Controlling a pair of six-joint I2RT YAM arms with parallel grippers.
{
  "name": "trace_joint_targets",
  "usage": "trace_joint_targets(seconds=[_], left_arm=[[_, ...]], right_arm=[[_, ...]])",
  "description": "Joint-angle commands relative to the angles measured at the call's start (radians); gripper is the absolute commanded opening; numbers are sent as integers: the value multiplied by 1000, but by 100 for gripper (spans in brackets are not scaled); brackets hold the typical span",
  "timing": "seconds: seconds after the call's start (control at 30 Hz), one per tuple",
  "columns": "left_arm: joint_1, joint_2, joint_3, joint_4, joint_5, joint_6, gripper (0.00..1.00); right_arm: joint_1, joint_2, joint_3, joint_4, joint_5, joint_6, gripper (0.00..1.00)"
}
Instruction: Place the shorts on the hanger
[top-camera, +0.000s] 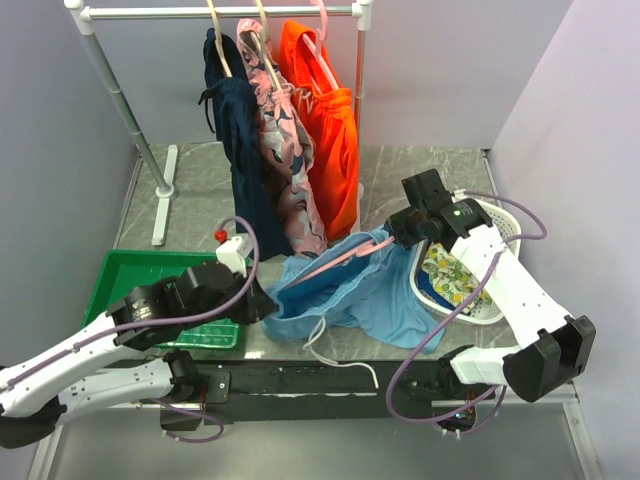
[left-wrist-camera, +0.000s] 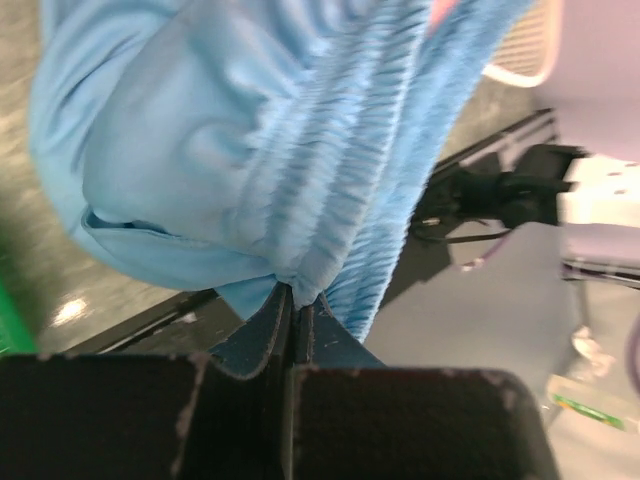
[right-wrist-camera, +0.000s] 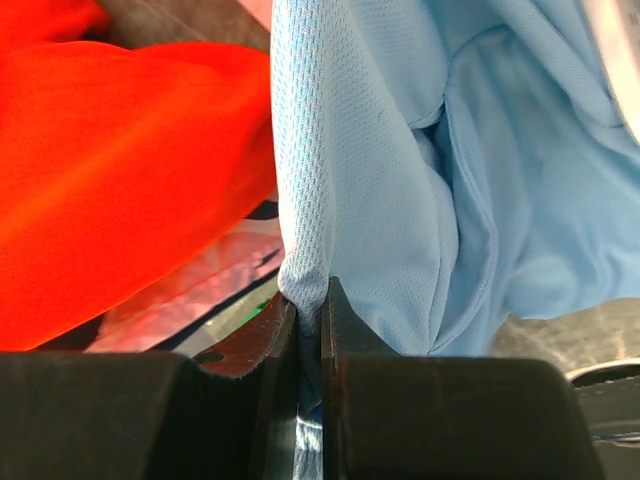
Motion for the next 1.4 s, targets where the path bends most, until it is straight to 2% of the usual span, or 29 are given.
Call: trace_joint_targets(seconds=[0.0, 0.17, 0.2, 0.27, 0.3, 0.37, 0.47, 0.5, 0.57, 0.67, 0.73, 0.8, 0.83, 0.93, 1.1, 1.37], left_arm=[[-7, 78, 133, 50, 75, -5, 1], [-7, 209, 208, 248, 22, -16, 4], [-7, 229, 215, 273, 22, -14, 12], [-7, 282, 221, 332, 25, -1, 19], [-7, 301, 222, 339, 23, 12, 32], [-7, 350, 245, 342, 14, 38, 39], [-7, 387, 293, 324, 9, 96, 56], [-7, 387, 302, 317, 17, 139, 72], [-7, 387, 328, 296, 23, 176, 77], [-7, 385, 380, 210, 11, 260, 79], [-7, 368, 428, 123, -12, 340, 76], [-12, 353, 454, 48, -78, 401, 67], [-15, 339, 450, -27, -84, 421, 65], [-44, 324, 358, -88, -127, 411, 61], [-156, 361, 282, -131, -295, 356, 74], [-184, 385, 206, -2, -267, 461, 84]], right_arm=[[72, 18, 116, -32, 159, 101, 0], [149, 80, 211, -119, 186, 145, 0], [145, 98, 220, -130, 167, 144, 0], [146, 103, 233, -148, 165, 142, 0], [145, 95, 227, -144, 153, 139, 0], [145, 86, 198, -119, 133, 129, 0], [140, 72, 164, -128, 117, 107, 0], [134, 60, 146, -122, 107, 96, 0], [105, 37, 78, -84, 53, 72, 0], [89, 23, 30, -47, 16, 50, 0], [86, 31, 26, -42, 8, 37, 0], [80, 46, 27, -39, -15, 24, 0], [79, 52, 33, -42, -22, 14, 0], [79, 63, 46, -41, -25, 0, 0], [79, 89, 62, -50, -45, -23, 0], [80, 86, 47, -50, -76, -39, 0]])
